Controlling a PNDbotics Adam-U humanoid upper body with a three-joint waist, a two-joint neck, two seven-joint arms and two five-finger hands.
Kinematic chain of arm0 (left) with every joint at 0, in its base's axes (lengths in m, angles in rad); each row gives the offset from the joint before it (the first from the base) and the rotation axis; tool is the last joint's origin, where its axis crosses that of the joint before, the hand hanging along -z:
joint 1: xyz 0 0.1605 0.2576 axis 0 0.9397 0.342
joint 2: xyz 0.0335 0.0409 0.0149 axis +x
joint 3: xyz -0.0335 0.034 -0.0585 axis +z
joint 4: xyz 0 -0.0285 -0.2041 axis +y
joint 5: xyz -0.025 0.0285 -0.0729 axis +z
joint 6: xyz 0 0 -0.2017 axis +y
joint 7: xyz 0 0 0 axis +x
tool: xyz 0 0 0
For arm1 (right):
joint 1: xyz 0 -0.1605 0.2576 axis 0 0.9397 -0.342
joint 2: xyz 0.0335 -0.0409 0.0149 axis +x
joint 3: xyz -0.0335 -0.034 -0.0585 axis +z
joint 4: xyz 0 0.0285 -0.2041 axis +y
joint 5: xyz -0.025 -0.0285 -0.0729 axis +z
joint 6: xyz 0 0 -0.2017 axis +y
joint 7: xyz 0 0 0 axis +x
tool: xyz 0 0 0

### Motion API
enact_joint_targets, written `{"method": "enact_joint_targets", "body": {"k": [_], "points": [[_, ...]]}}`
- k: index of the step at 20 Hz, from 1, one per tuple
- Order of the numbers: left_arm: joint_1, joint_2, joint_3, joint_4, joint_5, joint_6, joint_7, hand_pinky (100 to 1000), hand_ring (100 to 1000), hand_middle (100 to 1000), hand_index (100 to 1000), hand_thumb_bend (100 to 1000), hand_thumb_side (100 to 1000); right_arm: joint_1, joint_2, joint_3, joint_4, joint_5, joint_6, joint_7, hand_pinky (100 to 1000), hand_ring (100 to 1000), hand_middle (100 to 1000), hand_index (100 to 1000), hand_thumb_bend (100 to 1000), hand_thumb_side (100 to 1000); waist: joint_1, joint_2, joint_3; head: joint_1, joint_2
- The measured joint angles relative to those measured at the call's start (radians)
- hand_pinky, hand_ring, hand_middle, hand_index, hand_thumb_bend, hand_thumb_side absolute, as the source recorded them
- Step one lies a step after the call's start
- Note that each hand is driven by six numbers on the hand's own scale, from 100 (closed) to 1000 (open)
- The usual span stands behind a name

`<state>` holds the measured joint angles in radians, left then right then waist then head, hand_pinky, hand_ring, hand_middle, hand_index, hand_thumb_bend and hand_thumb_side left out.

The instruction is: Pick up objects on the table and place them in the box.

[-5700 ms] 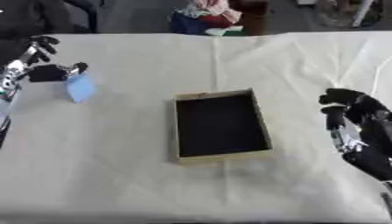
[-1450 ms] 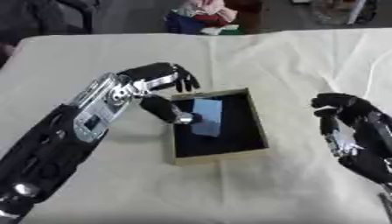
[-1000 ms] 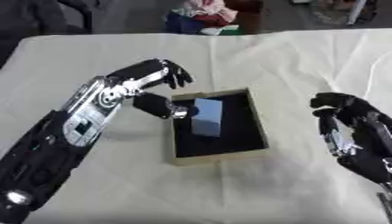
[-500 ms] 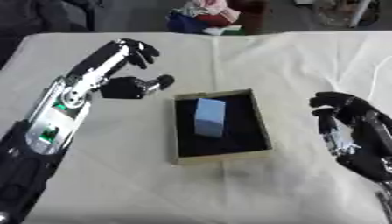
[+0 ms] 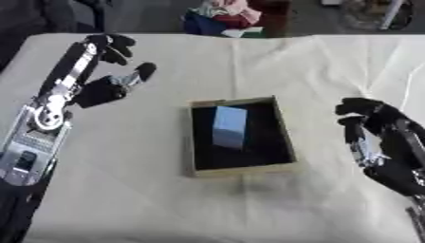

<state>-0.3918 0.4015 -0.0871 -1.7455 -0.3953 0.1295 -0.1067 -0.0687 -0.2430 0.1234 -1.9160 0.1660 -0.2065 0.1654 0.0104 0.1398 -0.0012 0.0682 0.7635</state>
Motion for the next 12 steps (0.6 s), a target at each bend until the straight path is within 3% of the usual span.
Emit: {"method": "enact_joint_targets", "body": {"k": [12], "points": [[0.006,-0.008,0.003,0.025,0.028,-0.014,0.038,754,635,618,796,559,670,0.000,0.001,0.000,0.000,0.000,0.001,-0.003,728,816,666,816,100,459,0.001,0.001,0.000,0.000,0.000]]}}
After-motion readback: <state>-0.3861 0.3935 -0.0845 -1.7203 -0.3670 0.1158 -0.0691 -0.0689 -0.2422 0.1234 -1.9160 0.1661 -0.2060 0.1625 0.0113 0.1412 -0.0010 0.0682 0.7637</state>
